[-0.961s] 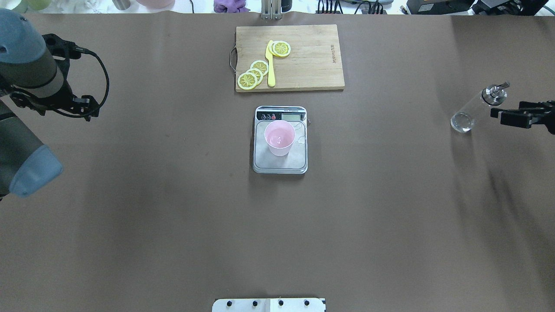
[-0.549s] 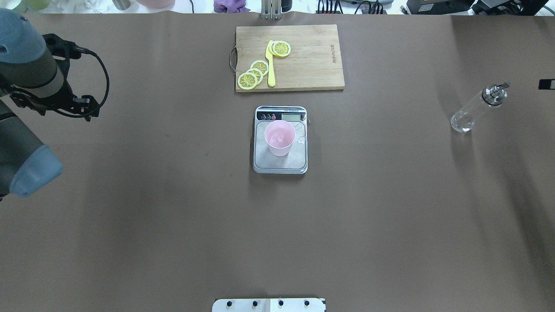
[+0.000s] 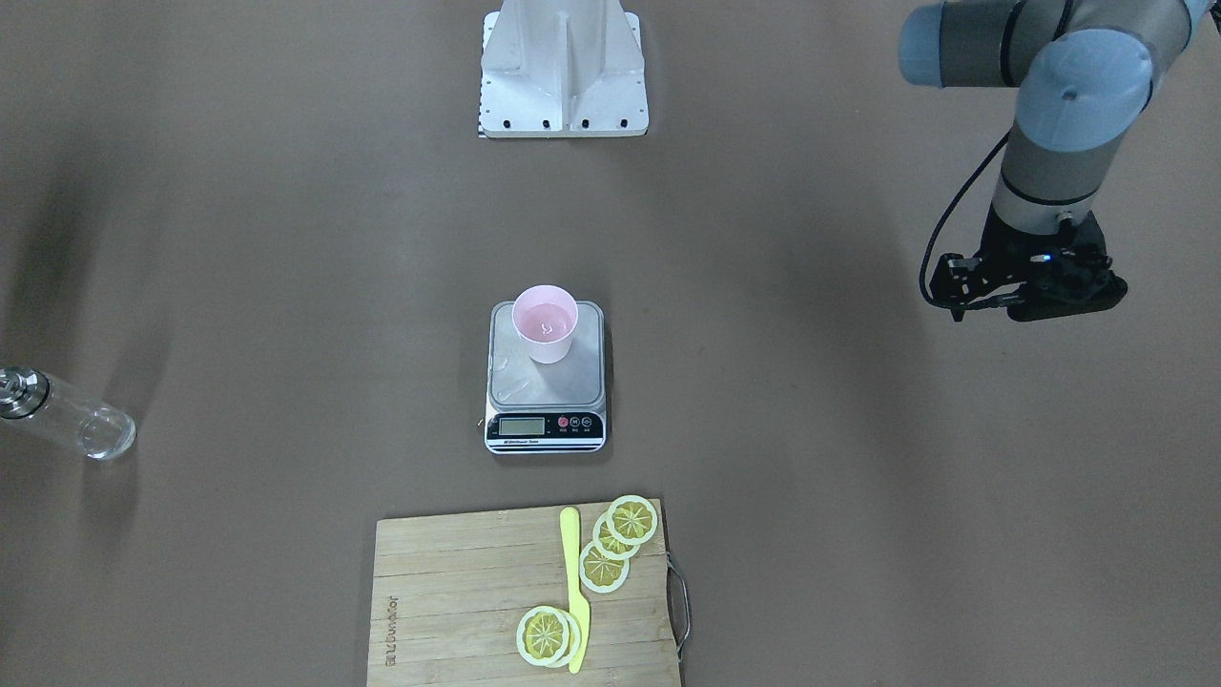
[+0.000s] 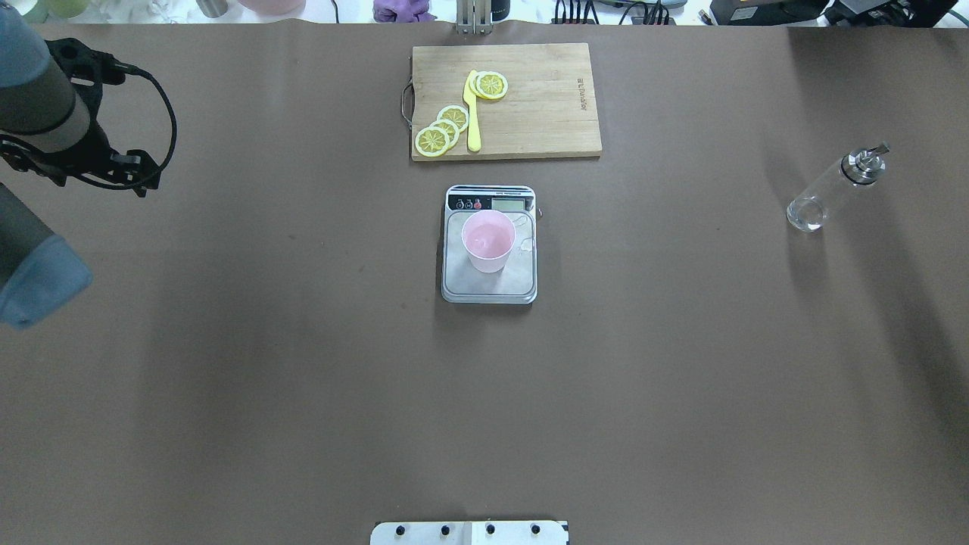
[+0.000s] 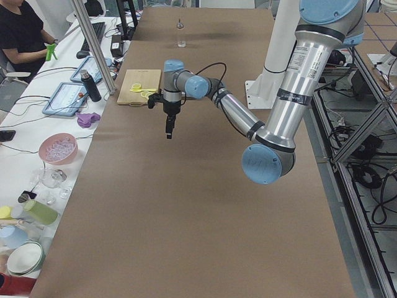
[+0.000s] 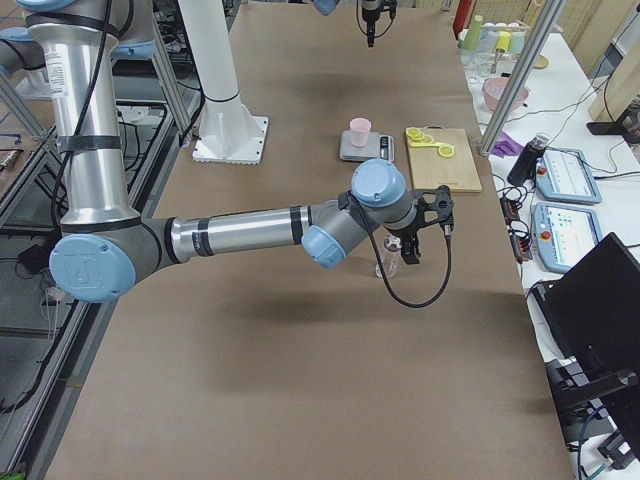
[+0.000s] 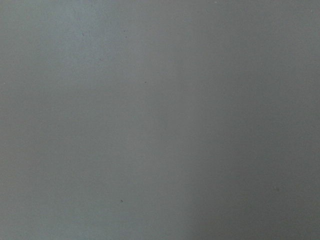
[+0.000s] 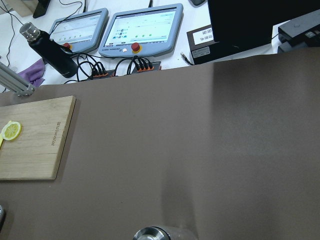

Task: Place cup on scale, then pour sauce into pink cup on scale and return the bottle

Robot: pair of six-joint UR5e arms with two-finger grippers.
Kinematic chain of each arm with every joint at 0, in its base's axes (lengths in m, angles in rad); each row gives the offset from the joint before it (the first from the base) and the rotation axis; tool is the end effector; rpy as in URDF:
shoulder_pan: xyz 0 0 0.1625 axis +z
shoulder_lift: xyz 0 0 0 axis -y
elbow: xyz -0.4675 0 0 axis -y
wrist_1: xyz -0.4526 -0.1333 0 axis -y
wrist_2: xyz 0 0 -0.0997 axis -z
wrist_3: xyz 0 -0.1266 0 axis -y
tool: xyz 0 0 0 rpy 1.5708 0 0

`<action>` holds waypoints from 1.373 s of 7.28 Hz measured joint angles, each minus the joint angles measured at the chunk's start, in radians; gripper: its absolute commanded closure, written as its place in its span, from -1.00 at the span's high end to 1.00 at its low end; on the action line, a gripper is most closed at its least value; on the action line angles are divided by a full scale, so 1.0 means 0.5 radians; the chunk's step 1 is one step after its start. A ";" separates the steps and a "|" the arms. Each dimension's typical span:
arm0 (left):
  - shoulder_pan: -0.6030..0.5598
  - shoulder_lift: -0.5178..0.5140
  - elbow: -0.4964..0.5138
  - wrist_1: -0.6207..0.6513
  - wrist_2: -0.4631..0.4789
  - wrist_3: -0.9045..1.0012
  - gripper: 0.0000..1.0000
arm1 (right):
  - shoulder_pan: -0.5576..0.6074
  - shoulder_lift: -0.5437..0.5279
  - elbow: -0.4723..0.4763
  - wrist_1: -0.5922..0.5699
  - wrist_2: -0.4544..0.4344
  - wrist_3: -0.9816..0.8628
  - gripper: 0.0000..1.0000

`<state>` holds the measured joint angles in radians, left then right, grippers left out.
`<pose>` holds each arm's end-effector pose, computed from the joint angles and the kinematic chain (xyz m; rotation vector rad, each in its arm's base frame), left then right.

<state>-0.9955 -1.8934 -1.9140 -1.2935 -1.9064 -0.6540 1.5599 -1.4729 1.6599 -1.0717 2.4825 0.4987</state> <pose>0.2723 -0.5882 0.3992 0.1233 0.4925 -0.0118 0.0265 -0.6170 0.5404 0.3946 -1.0032 0.1272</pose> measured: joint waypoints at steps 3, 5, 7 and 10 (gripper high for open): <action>-0.469 0.065 0.095 0.005 -0.309 0.621 0.97 | 0.063 0.128 -0.006 -0.904 -0.187 -0.822 1.00; -0.716 0.207 0.205 -0.041 -0.423 1.013 0.97 | 0.089 0.141 -0.023 -1.151 -0.232 -0.903 1.00; -0.979 0.288 0.356 -0.060 -0.741 1.217 0.97 | 0.088 0.065 -0.058 -1.223 -0.327 -0.899 1.00; -1.276 0.436 0.613 -0.065 -0.907 1.690 0.98 | 0.060 -0.047 -0.062 -1.246 -0.457 -0.908 1.00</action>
<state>-1.6336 -1.6754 -1.6072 -1.3259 -2.3598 0.1909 1.5897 -1.4962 1.6289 -1.6945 2.2539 0.0445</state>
